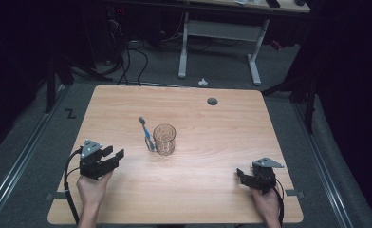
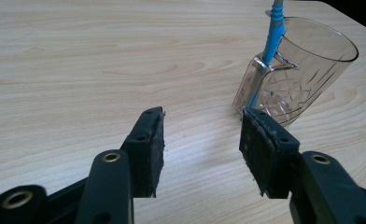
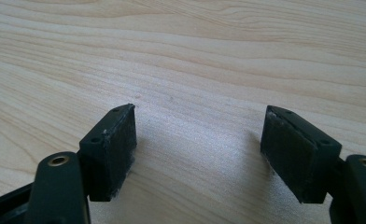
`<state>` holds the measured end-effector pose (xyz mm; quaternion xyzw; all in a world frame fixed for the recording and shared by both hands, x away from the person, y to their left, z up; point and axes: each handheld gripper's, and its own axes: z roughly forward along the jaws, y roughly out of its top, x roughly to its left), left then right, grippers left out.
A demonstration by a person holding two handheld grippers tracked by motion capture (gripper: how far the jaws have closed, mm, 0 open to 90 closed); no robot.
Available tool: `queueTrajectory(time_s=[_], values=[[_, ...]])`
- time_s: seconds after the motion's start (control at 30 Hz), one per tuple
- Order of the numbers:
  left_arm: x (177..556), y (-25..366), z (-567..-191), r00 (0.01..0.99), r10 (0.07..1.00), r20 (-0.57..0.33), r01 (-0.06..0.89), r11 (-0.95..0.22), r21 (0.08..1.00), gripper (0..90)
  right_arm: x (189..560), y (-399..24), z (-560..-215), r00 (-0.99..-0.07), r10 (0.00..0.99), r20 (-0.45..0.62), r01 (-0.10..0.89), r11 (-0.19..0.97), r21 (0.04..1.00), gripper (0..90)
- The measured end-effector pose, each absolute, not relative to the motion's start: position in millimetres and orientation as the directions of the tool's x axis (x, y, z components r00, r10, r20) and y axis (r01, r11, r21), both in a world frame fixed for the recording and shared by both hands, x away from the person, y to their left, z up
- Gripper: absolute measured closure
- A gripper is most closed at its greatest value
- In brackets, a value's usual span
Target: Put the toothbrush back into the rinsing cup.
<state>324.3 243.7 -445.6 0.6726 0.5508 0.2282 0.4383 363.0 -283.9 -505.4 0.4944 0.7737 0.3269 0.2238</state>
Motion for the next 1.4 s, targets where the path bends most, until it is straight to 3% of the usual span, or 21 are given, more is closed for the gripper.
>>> queueTrajectory(time_s=[1.4], values=[[335,226,-481,0.287,0.943,-0.167,0.613,-0.047,0.789,48.8,363,-284,-505,-0.413,0.91,-0.024,0.618,0.3,0.727,26.9]])
